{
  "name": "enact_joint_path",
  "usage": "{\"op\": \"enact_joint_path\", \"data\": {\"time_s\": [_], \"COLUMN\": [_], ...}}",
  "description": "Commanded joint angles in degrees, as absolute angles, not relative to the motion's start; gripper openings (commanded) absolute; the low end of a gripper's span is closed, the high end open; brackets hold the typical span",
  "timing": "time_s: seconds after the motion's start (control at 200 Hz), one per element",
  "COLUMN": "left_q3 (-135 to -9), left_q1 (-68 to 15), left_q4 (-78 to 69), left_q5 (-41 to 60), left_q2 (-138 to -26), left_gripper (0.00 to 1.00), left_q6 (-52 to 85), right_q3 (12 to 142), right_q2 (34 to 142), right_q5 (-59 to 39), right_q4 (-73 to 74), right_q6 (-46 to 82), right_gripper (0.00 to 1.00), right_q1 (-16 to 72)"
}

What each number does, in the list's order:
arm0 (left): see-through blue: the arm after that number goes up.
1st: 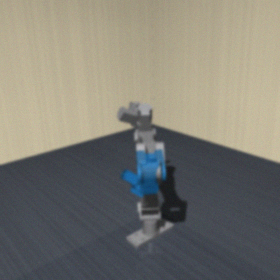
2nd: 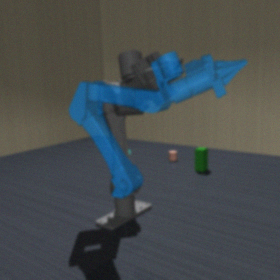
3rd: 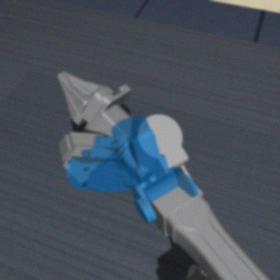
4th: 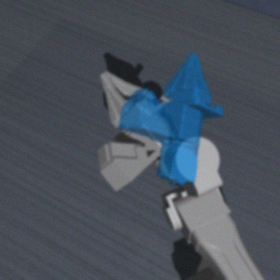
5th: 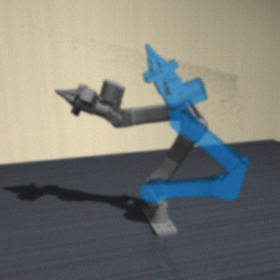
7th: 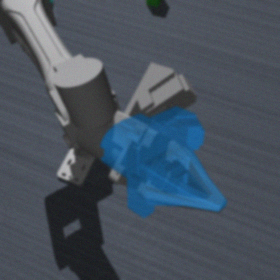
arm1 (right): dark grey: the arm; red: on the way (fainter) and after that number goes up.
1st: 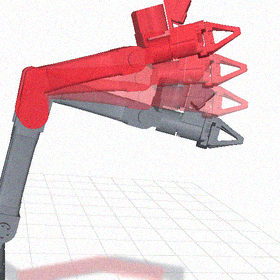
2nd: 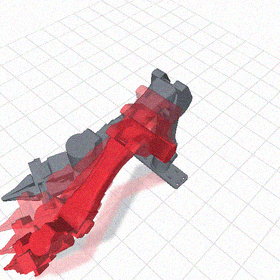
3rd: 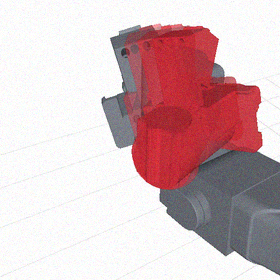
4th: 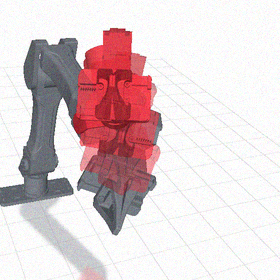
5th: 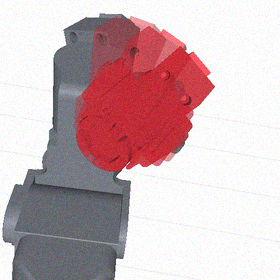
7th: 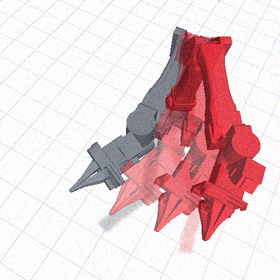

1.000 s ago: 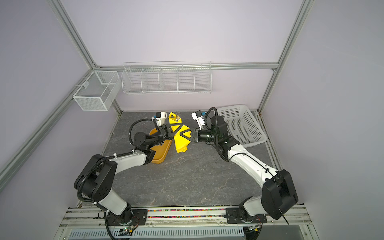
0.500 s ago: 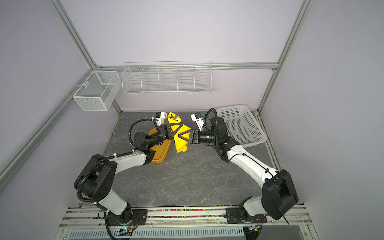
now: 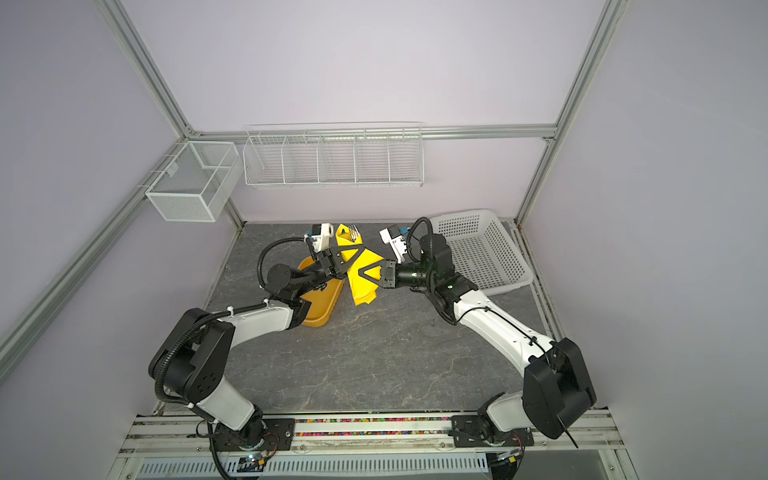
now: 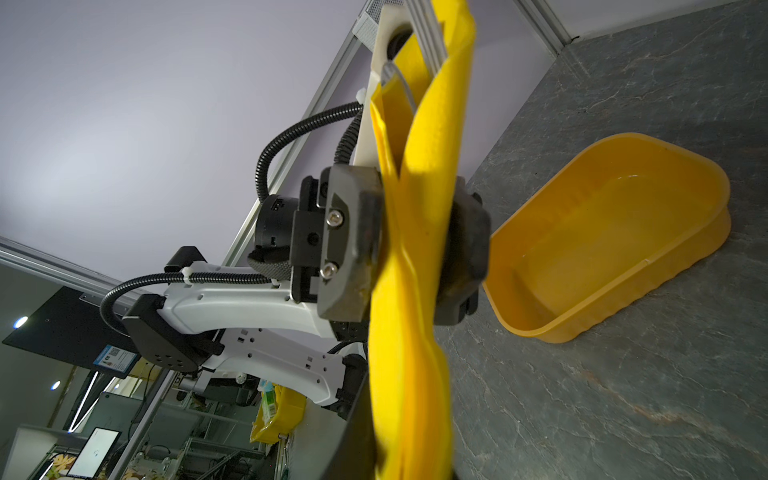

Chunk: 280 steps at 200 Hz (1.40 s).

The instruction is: Place the utensils on the paper napkin and roll it up

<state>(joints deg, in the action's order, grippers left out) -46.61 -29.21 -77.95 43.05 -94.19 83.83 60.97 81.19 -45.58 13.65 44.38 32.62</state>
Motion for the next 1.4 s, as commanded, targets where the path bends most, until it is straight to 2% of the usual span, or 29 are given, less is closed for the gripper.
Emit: {"op": "enact_joint_path", "data": {"time_s": [0.0,0.09,0.215,0.575,0.735,1.06,1.195,1.395], "left_q3": [-45.94,-45.17,-43.24,-43.55,-45.75,-46.19,-46.13,-46.39], "left_q1": [-29.29,-29.27,-29.32,-30.02,-31.02,-31.12,-31.11,-31.12], "left_q4": [-80.89,-80.81,-80.9,-80.86,-80.93,-80.94,-80.9,-80.95], "left_q5": [44.32,44.89,45.69,45.89,45.71,44.87,44.63,44.47], "left_q2": [-94.88,-94.7,-94.4,-94.07,-95.34,-95.72,-95.28,-94.6], "left_gripper": [0.39,0.48,0.52,0.52,0.44,0.2,0.12,0.06], "left_q6": [84.5,84.46,84.26,83.89,84.09,84.0,84.02,84.11], "right_q3": [60.12,60.03,60.12,60.12,60.12,60.13,59.86,59.61], "right_q2": [79.66,79.65,79.8,80.92,81.28,81.06,80.65,79.32], "right_q5": [-45.11,-44.95,-45.16,-46.43,-47.24,-47.67,-47.46,-46.35], "right_q4": [16.19,16.52,17.21,18.0,17.92,17.58,17.54,15.37], "right_q6": [44.69,44.95,45.26,45.96,45.88,45.35,45.26,44.39], "right_gripper": [0.12,0.11,0.11,0.11,0.12,0.13,0.16,0.23], "right_q1": [32.34,32.26,32.17,32.26,32.26,32.14,32.12,31.69]}}
